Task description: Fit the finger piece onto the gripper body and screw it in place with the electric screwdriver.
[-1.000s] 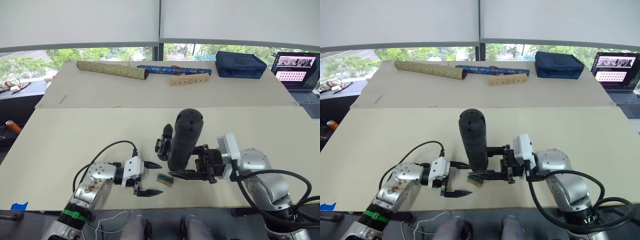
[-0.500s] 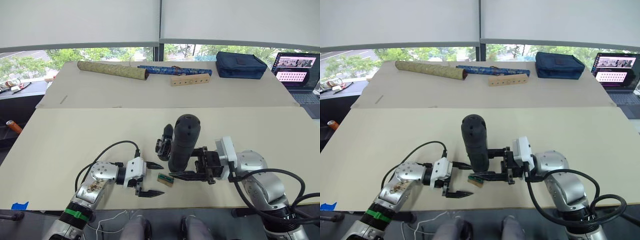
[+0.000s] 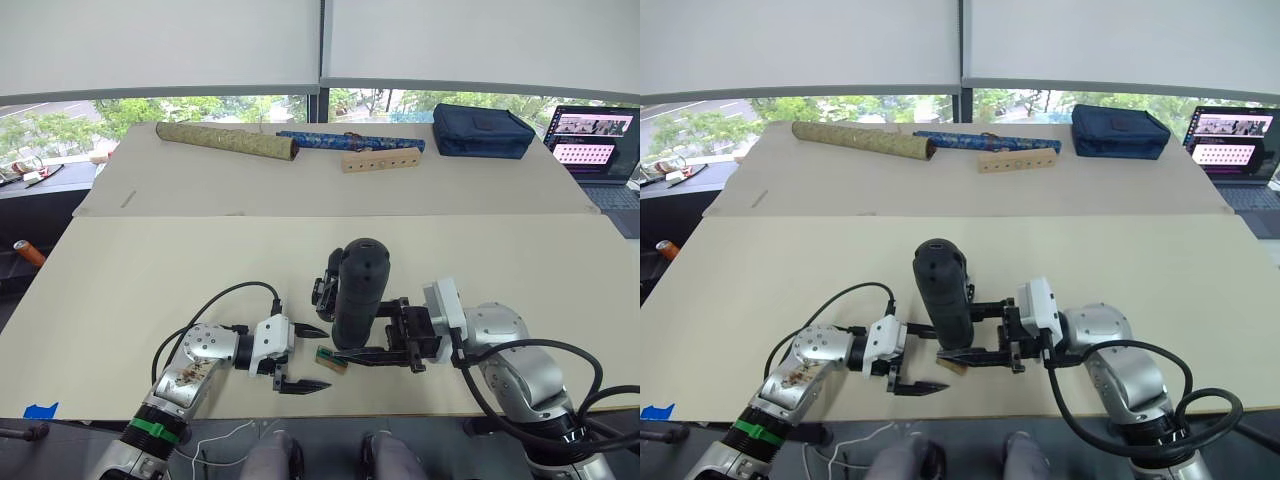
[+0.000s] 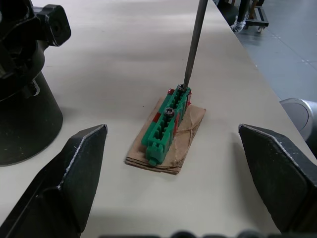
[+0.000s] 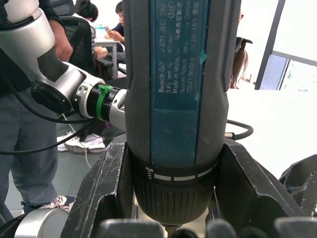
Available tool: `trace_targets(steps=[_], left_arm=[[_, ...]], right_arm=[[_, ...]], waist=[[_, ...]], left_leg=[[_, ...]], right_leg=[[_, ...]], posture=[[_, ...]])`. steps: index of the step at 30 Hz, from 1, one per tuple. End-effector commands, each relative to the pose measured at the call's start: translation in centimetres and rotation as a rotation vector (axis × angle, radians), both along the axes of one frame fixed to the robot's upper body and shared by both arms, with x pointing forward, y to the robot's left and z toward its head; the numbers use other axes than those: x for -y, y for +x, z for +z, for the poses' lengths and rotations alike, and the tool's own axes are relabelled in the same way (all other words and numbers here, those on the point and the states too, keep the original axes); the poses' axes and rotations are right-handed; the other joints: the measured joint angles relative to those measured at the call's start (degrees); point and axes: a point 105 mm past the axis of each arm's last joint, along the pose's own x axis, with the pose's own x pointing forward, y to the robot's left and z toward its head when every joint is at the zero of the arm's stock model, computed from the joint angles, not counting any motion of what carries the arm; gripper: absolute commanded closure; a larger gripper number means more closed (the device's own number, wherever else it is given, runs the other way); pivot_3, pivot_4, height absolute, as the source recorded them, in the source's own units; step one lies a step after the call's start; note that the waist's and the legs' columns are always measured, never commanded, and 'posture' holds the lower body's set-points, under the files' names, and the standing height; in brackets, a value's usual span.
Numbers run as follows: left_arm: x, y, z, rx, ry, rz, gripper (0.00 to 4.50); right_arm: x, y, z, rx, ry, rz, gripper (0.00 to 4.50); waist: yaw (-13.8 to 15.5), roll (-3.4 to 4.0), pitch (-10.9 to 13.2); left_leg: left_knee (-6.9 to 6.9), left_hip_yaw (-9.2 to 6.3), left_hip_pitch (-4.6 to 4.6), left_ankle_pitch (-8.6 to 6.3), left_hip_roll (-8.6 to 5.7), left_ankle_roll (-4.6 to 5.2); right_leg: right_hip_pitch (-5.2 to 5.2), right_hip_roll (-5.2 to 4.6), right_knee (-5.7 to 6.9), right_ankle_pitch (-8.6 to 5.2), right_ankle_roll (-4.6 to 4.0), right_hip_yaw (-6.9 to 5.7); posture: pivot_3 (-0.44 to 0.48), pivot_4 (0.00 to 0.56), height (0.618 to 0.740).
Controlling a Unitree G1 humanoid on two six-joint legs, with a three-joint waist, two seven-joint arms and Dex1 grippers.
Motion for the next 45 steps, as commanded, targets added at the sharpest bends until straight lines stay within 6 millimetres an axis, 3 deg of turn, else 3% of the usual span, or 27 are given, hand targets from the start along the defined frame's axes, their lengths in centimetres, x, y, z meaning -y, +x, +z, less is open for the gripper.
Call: trace_targets(steps=[1,45], left_arm=[[0.41,-1.11,-1.38,-0.058,0.025,-0.022,0.0],[0.09,-1.19,-2.04,-0.08,0.027,0.005,0.0]], right_arm=[[-0.04,-0.32,1.23,0.074,0.03,0.012,2.6],[-0.16,-0.21,1.01,0.066,0.024,0.012,2.6]], waist=[[0.0,0.0,0.0],[-0.1,0.01,0.0]], left_leg=[[0.0,0.0,0.0,0.0,0.0,0.0],[-0.05,0.0,0.0,-0.06,0.01,0.07]], right_leg=[[0.0,0.0,0.0,0.0,0.0,0.0],[0.06,0.0,-0.25,0.01,0.01,-0.02]], posture=[[0.0,0.15,0.74],[0.0,0.15,0.74]])
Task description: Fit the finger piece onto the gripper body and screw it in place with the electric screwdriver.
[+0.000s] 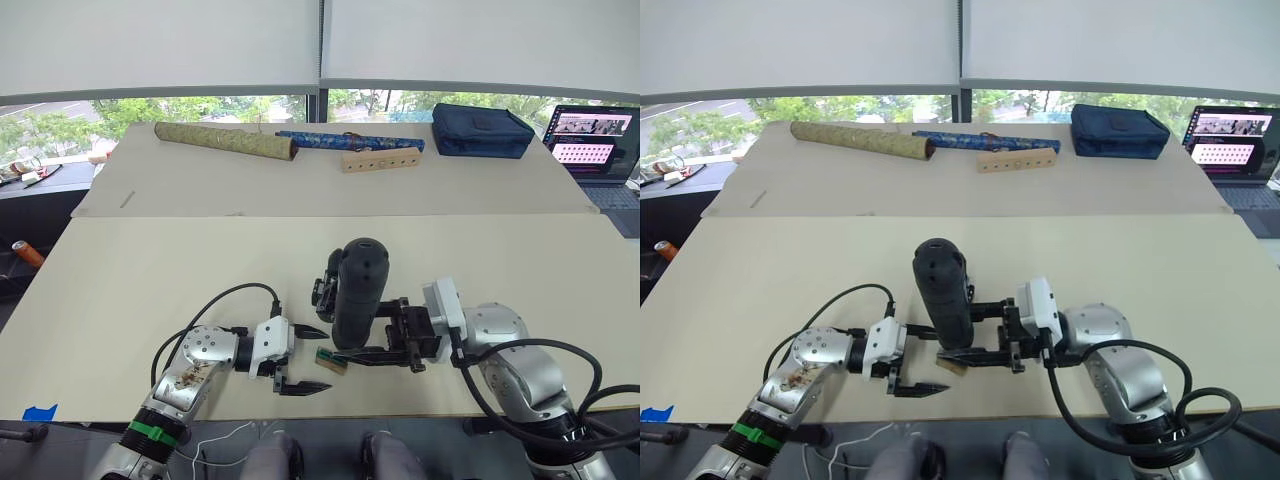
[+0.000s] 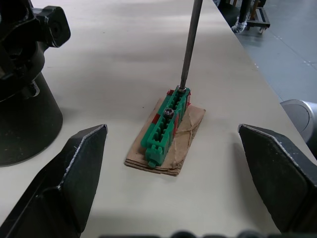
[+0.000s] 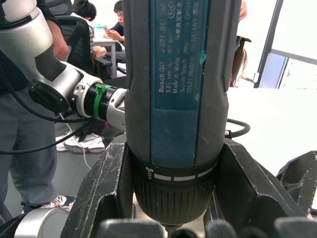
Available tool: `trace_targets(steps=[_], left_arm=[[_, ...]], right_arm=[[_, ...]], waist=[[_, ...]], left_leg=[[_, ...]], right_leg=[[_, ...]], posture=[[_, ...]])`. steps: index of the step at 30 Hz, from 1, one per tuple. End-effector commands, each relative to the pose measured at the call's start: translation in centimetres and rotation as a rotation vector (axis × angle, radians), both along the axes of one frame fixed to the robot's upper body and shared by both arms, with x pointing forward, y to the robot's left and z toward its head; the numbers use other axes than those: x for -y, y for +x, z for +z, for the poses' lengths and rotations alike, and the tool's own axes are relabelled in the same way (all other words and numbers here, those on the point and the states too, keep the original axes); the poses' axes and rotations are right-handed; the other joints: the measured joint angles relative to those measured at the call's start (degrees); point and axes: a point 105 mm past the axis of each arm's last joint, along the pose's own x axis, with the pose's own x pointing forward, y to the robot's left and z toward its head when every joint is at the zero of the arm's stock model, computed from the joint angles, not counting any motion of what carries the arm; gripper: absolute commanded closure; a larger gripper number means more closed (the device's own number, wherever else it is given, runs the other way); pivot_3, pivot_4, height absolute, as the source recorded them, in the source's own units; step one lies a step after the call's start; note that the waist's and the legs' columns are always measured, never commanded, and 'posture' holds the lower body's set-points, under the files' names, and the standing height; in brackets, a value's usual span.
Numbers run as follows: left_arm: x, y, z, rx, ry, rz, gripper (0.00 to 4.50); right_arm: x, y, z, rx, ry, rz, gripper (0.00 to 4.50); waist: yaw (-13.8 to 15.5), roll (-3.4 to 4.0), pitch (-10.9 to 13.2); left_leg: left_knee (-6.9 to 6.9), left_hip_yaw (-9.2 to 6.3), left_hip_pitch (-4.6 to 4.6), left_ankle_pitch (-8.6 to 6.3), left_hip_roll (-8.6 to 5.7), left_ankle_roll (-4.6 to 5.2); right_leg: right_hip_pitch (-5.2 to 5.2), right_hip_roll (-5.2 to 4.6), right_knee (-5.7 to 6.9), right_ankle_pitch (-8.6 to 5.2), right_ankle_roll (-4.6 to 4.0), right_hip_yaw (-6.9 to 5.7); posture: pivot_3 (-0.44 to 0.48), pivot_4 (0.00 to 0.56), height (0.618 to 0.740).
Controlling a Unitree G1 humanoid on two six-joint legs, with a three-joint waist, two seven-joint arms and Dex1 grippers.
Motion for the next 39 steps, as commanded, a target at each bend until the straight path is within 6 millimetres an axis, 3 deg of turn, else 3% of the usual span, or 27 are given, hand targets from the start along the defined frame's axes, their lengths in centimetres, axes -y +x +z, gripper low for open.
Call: trace_targets(steps=[1,11,30,39], left_arm=[[0.0,-0.9,-2.0,-0.08,0.031,-0.001,0.0],[-0.1,-0.9,-1.9,-0.077,0.025,0.012,0.0],[-0.9,-1.0,-1.0,-0.071,-0.029,0.038,0.0],[-2.4,-1.0,1.5,-0.025,-0.095,0.071,0.0]], right_arm=[[-0.1,-0.2,1.0,0.068,0.019,0.01,2.6],[-0.1,0.0,0.8,0.062,0.018,0.012,2.6],[-0.2,-0.5,3.3,0.096,0.086,0.035,2.6],[0.2,-0.8,4.7,0.109,0.098,0.035,2.6]], waist=[[0.0,0.0,0.0],[0.0,0.02,0.0],[-0.3,0.02,0.0],[-0.5,0.01,0.0]], left_leg=[[0.0,0.0,0.0,0.0,0.0,0.0],[-0.02,0.0,0.07,-0.01,0.01,0.01],[-0.17,0.03,0.06,0.0,0.03,0.0],[-0.28,0.06,0.05,0.03,0.07,-0.06]], right_leg=[[0.0,0.0,0.0,0.0,0.0,0.0],[0.06,0.0,-0.01,0.0,0.0,0.0],[0.0,-0.01,-0.06,0.0,0.0,0.0],[-0.06,0.01,-0.13,0.0,0.0,0.0]], posture=[[0.0,0.15,0.74],[0.0,0.15,0.74],[0.0,0.15,0.74],[0.0,0.15,0.74]])
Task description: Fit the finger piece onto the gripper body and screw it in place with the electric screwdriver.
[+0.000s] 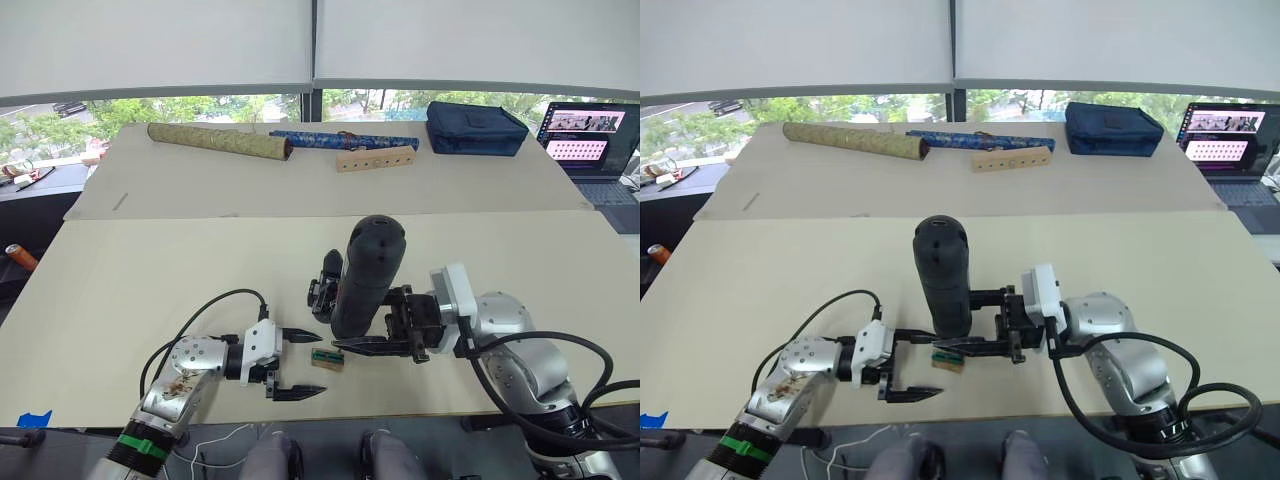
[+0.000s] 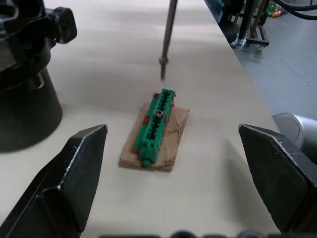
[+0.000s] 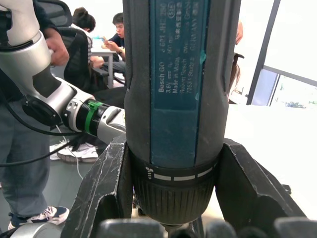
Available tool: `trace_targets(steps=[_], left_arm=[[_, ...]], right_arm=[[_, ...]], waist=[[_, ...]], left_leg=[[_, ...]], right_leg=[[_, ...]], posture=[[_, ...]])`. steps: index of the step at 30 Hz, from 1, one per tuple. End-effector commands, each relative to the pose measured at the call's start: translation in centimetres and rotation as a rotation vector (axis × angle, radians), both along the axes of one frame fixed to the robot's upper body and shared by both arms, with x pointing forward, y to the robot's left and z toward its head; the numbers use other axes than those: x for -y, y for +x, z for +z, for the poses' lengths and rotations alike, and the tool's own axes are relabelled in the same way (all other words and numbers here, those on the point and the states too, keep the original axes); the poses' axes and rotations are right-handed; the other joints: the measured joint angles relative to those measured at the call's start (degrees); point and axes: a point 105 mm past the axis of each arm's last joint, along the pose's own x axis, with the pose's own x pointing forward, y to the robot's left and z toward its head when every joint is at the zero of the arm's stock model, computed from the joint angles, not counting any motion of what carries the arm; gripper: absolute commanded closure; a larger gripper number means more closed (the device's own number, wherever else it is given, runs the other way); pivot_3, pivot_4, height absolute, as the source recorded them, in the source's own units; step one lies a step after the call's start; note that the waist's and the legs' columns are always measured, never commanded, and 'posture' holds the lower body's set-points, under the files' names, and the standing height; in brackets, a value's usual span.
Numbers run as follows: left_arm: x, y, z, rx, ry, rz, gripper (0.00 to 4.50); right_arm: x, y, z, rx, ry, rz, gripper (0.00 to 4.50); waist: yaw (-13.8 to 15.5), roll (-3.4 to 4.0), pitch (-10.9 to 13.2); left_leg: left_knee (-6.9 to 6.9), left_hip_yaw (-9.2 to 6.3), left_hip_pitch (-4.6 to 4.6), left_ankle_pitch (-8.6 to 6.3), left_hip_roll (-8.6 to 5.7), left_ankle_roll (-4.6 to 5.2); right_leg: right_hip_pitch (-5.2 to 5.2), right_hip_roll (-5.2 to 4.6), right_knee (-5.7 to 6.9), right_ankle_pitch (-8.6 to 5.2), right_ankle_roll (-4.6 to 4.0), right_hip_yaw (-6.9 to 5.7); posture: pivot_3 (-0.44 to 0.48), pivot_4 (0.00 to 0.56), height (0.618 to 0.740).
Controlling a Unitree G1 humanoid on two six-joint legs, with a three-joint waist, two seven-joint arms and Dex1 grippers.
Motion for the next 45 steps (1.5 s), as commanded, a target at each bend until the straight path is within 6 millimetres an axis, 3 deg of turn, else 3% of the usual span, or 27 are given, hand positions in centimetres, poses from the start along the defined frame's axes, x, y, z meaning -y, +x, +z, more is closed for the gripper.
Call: trace_targets(steps=[1,12,19,28,42,45], left_arm=[[-0.9,0.0,1.9,0.024,-0.049,0.02,0.0],[-3.7,-0.1,6.7,0.042,-0.14,0.094,0.0],[-4.3,1.4,9.4,0.075,-0.179,0.15,0.0],[-4.9,3.5,10.0,0.091,-0.107,0.139,0.0],[-3.5,4.7,8.5,0.091,-0.068,0.104,0.0],[-3.3,5.2,8.0,0.089,-0.077,0.125,0.0]], right_arm=[[0.4,-0.8,2.6,0.077,0.051,0.021,2.6],[2.4,-0.4,5.5,0.098,0.06,-0.035,2.6],[3.3,0.6,7.3,0.13,0.076,-0.077,2.6],[2.4,2.8,9.7,0.092,0.13,-0.117,2.6],[-0.5,4.4,9.7,0.056,0.158,-0.051,2.6],[-1.3,4.3,9.0,0.045,0.12,-0.021,2.6]], waist=[[0.0,0.0,0.0],[0.2,-0.02,0.0],[0.3,-0.02,0.0],[0.1,-0.03,0.0],[0.0,-0.03,0.0],[0.1,-0.02,0.0]], left_leg=[[0.0,-0.01,-0.01,0.0,0.0,-0.01],[0.0,-0.04,-0.09,0.0,-0.01,0.0],[0.01,-0.02,-0.08,0.01,-0.02,-0.03],[-0.03,0.08,-0.09,0.08,-0.02,-0.15],[-0.05,0.2,-0.17,0.09,-0.06,-0.16],[-0.05,0.21,-0.17,0.1,-0.05,-0.16]], right_leg=[[-0.01,0.0,0.0,0.0,0.0,0.0],[-0.02,-0.05,-0.06,0.01,0.0,-0.06],[-0.02,-0.02,-0.04,0.01,0.0,-0.06],[-0.05,0.12,-0.06,0.01,0.01,-0.06],[-0.07,0.15,0.01,0.02,0.03,-0.08],[-0.07,0.15,0.03,0.02,0.03,-0.09]], posture=[[0.0,0.15,0.74],[0.0,0.15,0.74],[0.0,0.15,0.74],[0.0,0.15,0.74],[0.0,0.15,0.74],[0.0,0.15,0.74]])
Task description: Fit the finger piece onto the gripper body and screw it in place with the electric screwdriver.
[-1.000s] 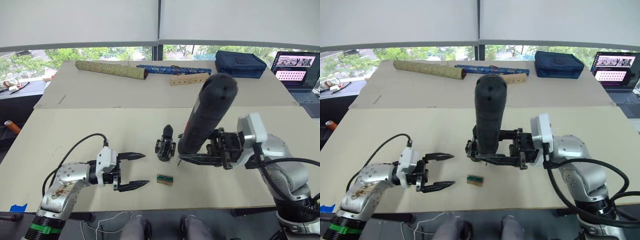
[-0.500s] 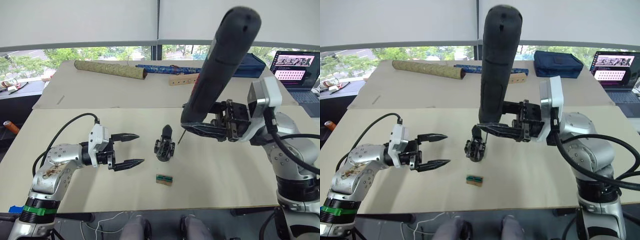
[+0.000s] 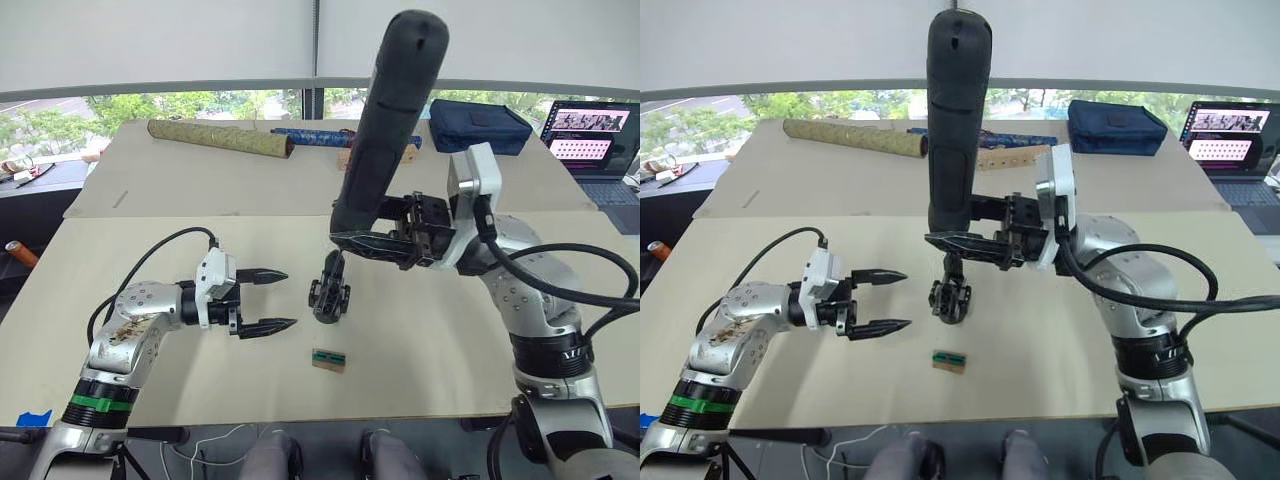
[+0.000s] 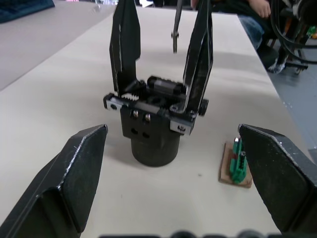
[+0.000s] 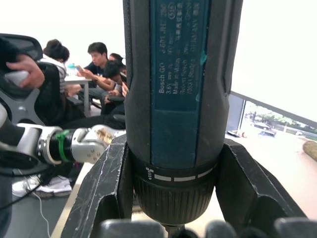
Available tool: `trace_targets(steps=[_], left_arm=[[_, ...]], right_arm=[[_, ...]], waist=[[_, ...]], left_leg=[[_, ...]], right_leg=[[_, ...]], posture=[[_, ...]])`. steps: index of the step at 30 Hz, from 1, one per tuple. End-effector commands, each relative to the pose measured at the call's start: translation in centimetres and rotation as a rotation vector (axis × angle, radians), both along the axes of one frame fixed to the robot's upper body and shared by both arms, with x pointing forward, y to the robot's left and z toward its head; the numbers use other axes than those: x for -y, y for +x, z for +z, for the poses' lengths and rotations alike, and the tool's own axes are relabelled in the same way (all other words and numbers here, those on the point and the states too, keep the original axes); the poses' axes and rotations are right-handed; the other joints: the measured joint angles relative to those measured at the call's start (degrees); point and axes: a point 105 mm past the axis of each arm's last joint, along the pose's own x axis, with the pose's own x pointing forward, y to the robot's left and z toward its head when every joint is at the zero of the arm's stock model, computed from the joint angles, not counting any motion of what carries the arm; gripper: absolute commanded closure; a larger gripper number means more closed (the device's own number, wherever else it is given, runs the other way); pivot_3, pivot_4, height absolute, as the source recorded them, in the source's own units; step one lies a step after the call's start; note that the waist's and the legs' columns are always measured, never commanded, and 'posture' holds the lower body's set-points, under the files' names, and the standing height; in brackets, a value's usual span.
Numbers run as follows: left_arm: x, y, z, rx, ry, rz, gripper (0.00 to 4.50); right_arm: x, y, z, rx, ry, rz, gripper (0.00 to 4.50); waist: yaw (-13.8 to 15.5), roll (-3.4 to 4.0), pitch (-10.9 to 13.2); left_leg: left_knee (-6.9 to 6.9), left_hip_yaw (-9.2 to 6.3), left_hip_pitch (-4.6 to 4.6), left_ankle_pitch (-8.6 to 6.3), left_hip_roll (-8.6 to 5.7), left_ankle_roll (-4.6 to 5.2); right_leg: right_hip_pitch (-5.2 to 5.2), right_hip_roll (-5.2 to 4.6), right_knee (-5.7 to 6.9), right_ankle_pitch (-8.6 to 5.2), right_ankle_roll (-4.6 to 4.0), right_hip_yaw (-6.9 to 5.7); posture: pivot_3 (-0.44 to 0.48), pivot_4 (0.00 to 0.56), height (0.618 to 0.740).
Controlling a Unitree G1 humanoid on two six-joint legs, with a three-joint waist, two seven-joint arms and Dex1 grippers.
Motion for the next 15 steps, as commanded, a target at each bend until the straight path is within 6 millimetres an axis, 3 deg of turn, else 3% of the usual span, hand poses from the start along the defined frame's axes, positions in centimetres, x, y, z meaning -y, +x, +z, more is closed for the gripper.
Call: trace_targets(steps=[1,15], left_arm=[[0.4,0.5,0.2,0.043,-0.001,0.005,0.0],[1.8,1.2,-1.3,0.039,-0.005,0.007,0.0]], right_arm=[[-0.8,-0.7,0.7,0.046,-0.01,0.042,2.6],[-2.1,0.3,-0.5,0.036,-0.066,0.074,2.6]], waist=[[0.0,0.0,0.0],[-0.2,0.0,0.0]], left_leg=[[0.0,0.0,-0.01,0.0,0.0,0.0],[0.0,0.04,-0.03,0.0,-0.03,0.0]], right_leg=[[0.0,0.0,0.0,0.0,0.0,0.0],[-0.01,0.02,0.08,0.01,0.02,-0.03]], posture=[[0.0,0.15,0.74],[0.0,0.15,0.74]])
